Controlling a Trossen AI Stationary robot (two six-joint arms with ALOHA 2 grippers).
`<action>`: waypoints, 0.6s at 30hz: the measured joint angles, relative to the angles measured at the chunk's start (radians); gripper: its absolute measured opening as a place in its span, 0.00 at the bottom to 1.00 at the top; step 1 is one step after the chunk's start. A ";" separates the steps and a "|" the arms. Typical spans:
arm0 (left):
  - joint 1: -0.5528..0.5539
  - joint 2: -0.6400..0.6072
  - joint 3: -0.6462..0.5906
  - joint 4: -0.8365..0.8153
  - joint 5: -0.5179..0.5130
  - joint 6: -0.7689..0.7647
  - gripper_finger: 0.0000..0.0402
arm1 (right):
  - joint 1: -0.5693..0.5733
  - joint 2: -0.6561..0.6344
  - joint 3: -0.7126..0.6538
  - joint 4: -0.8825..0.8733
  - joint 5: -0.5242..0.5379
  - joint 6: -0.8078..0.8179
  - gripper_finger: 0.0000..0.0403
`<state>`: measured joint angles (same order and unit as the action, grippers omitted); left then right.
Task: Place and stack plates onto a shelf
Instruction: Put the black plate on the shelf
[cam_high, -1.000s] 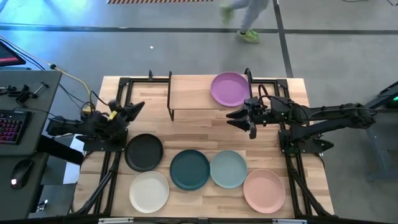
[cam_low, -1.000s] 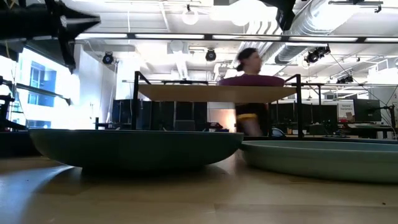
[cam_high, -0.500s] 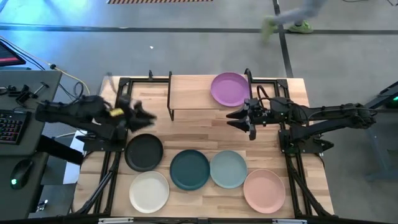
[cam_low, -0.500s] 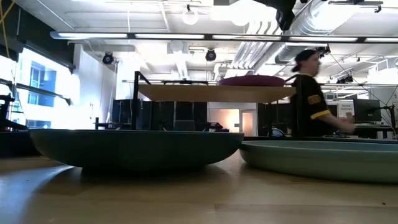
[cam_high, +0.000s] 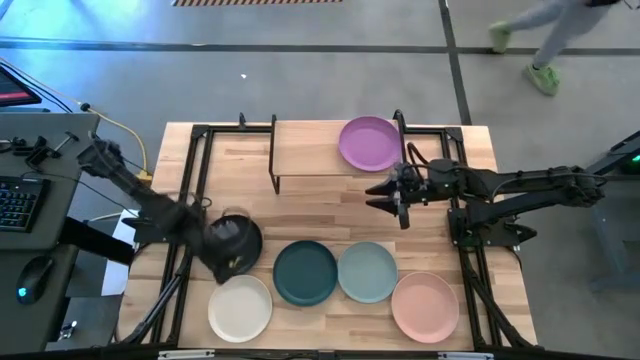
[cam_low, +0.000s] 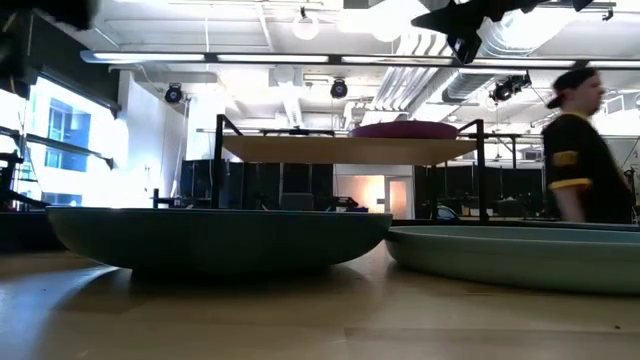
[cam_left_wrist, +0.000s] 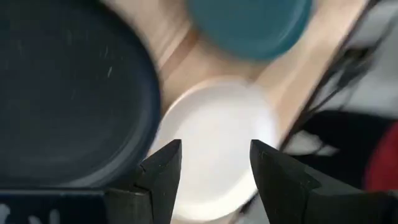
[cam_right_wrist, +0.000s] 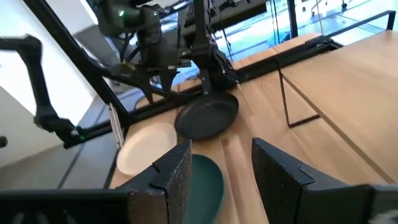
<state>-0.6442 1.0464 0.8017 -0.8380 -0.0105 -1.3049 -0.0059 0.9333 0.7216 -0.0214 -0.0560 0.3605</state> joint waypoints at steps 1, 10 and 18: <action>-0.034 0.020 -0.016 0.006 0.001 -0.008 0.45 | 0.000 0.000 0.000 -0.010 0.000 -0.002 0.37; -0.205 0.192 -0.033 -0.037 -0.024 0.167 0.45 | 0.000 0.000 0.000 -0.050 0.003 -0.002 0.37; -0.373 0.299 -0.036 -0.089 -0.168 0.334 0.45 | 0.000 0.002 0.000 -0.058 0.066 0.002 0.37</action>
<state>-1.0171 1.3452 0.7659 -0.9272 -0.1780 -0.9712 -0.0063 0.9348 0.7216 -0.0792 0.0096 0.3622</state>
